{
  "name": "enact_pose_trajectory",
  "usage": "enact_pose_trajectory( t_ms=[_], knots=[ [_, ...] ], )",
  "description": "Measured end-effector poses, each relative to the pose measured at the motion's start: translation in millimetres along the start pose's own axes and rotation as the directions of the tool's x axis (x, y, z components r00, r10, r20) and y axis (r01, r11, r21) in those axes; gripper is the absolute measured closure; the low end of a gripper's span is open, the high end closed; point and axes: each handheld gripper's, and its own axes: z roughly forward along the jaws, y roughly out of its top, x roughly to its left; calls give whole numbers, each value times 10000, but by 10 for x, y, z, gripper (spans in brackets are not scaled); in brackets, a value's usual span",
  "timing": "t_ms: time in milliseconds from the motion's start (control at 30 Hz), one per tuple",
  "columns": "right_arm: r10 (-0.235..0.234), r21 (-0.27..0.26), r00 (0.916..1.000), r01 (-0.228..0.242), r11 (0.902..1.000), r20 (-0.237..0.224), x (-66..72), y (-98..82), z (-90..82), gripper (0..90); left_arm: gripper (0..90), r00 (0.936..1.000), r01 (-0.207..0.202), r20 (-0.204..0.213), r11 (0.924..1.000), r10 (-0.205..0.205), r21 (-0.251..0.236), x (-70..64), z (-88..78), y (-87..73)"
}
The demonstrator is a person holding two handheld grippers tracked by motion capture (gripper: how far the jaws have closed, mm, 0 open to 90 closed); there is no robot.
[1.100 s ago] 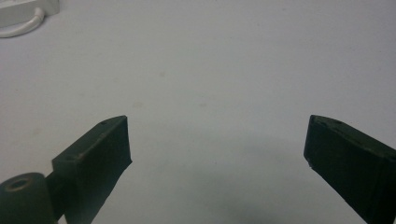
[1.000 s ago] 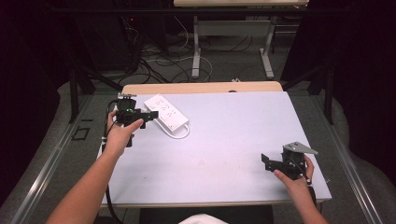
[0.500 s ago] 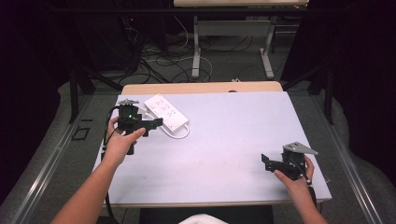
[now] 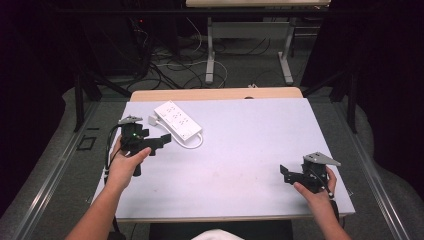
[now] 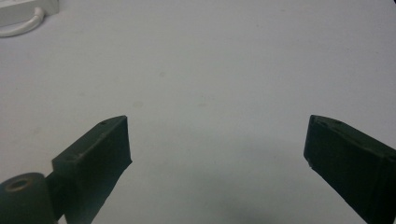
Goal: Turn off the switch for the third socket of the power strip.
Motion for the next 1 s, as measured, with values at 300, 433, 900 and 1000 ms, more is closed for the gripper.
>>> enact_pose_trajectory(
  t_ms=[300, 433, 900, 1000],
  knots=[
    [11, -53, 10000, -10, 10000, 52, 11, 1, 3, 66, 21, 9997, -117, -214, 9997, 113, -212, -50, -99, -162],
    [7, -4, 10000, -7, 10000, 5, 10, 3, -5, 67, 21, 9979, -419, -506, 9989, 408, -215, -83, -100, -246],
    [-50, -35, 10000, 50, 10000, 21, 5, 2, -10, 66, 36, 9918, -1059, -687, 9938, 1081, 343, -148, 4, -518],
    [13, -21, 10000, -13, 10000, 9, 9, 2, -14, 66, 36, 9920, -1078, -622, 9935, 1100, 379, -158, 25, -572]
  ],
)
